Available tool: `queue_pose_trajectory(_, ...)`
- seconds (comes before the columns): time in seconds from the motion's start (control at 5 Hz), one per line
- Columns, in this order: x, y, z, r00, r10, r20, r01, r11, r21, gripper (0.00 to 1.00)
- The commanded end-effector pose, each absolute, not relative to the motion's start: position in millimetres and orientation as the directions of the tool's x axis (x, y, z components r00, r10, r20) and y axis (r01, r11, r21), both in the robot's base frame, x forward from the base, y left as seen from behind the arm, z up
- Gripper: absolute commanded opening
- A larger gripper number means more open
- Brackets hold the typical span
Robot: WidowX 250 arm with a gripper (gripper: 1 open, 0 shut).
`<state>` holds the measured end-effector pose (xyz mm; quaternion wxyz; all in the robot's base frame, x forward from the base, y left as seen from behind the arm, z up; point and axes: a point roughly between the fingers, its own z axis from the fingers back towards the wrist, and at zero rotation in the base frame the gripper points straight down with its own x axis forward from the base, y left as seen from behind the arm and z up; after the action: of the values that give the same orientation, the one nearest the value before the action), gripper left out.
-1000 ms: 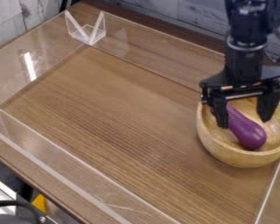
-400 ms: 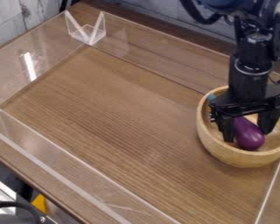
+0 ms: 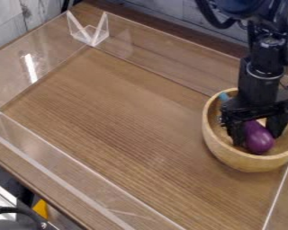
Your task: Remove the purple eggplant from inside the brown bowl and put it on the table
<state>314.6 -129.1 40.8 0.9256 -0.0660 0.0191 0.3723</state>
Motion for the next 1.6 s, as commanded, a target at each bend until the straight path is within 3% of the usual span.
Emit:
queue_pose_trajectory(0.0, 325, -132, 56.8, 0.719, 0.69, -0.082, -0.693, 0.705, -0.149, 1.0)
queue_pose_trajectory(0.6, 330, -130, 50.3, 0.704, 0.702, -0.113, -0.71, 0.689, -0.147, 1.0)
queue_pose_trajectory(0.8, 331, -129, 49.7, 0.698, 0.705, -0.124, -0.716, 0.683, -0.148, 0.0)
queue_pose_trajectory(1.4, 325, -128, 71.0, 0.745, 0.652, -0.144, -0.668, 0.727, -0.162, 0.0)
